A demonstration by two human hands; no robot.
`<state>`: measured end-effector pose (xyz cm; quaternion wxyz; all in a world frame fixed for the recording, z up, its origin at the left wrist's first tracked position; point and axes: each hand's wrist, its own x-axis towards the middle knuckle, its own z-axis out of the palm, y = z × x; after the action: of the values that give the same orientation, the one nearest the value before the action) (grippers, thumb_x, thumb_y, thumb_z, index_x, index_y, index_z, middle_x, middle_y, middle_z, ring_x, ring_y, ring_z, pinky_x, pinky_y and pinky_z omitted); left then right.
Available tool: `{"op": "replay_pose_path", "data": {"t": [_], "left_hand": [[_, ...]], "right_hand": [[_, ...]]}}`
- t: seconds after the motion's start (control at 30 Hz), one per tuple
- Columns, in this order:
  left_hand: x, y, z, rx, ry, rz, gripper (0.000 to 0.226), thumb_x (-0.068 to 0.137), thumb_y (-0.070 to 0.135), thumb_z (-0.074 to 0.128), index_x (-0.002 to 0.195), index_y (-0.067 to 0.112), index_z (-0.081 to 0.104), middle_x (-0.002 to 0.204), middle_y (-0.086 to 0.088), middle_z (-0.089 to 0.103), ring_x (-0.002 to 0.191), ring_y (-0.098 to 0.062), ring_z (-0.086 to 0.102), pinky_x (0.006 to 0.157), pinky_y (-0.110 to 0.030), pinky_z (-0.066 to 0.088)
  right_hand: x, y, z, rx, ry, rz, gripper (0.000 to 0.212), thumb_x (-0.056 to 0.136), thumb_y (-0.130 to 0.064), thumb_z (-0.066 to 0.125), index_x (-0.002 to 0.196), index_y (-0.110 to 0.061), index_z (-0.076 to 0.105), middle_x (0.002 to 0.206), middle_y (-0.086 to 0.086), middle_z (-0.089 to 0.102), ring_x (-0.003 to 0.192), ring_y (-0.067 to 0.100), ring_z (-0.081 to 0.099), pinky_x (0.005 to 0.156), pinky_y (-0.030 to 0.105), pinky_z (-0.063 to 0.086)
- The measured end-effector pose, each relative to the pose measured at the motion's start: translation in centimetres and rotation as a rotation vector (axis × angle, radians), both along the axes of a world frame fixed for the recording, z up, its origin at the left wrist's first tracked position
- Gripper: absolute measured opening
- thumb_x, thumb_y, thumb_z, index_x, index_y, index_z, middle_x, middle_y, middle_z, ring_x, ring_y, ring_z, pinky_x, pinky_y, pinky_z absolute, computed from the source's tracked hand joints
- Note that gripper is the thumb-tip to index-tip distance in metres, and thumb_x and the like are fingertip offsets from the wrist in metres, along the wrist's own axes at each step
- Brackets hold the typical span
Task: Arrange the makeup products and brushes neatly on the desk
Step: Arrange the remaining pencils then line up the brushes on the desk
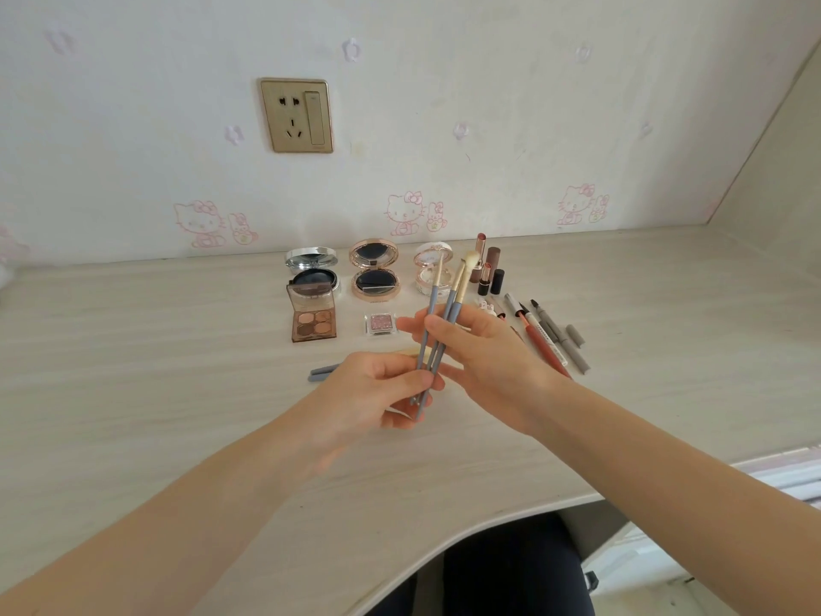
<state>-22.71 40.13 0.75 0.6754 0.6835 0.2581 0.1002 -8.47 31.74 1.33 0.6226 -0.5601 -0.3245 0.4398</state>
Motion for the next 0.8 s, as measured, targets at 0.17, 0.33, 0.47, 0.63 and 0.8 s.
{"op": "replay_pose_path", "data": {"t": [0.17,0.33,0.47,0.63,0.8], "left_hand": [[-1.1,1.2,0.5,0.058,0.097,-0.100,0.017,0.091,0.019,0.061,0.086,0.013,0.077,0.073,0.001,0.067,0.069,-0.010,0.061,0.065,-0.021,0.052],[-2.4,2.4,1.1,0.129,0.186,-0.159,0.019,0.093,0.017,0.059,0.087,0.012,0.077,0.072,0.003,0.067,0.066,-0.008,0.060,0.064,-0.020,0.052],[-3.2,3.3,1.1,0.183,0.229,-0.200,0.018,0.093,0.018,0.059,0.090,0.012,0.076,0.072,0.003,0.065,0.066,-0.008,0.059,0.065,-0.022,0.051],[-3.7,4.4,0.9,0.258,0.268,-0.231,0.016,0.092,0.020,0.061,0.092,0.016,0.076,0.068,0.007,0.064,0.065,-0.007,0.059,0.064,-0.020,0.051],[-3.8,5.7,0.5,0.486,0.314,-0.211,0.014,0.090,0.024,0.063,0.083,0.021,0.076,0.061,0.008,0.063,0.060,-0.005,0.057,0.061,-0.022,0.050]], "right_hand": [[1.4,-0.5,1.5,0.065,0.222,0.079,0.025,0.096,-0.013,0.052,0.120,-0.008,0.055,0.114,0.012,0.069,0.107,0.028,0.066,0.087,0.043,0.056],[2.6,-0.8,2.4,0.037,0.239,0.093,0.029,0.092,-0.003,0.056,0.120,-0.005,0.053,0.113,0.018,0.069,0.104,0.033,0.067,0.077,0.043,0.057],[2.8,-1.0,2.3,-0.039,0.128,0.114,0.028,0.087,-0.002,0.064,0.114,-0.005,0.060,0.108,0.017,0.070,0.098,0.030,0.069,0.075,0.036,0.058],[2.9,-1.0,1.8,-0.118,-0.011,0.072,0.020,0.081,-0.001,0.070,0.101,0.002,0.066,0.096,0.018,0.073,0.084,0.026,0.072,0.070,0.030,0.058],[2.8,-1.0,0.9,-0.183,-0.130,0.060,0.009,0.079,0.001,0.072,0.088,0.000,0.069,0.088,0.019,0.072,0.082,0.027,0.073,0.068,0.027,0.058]]}}
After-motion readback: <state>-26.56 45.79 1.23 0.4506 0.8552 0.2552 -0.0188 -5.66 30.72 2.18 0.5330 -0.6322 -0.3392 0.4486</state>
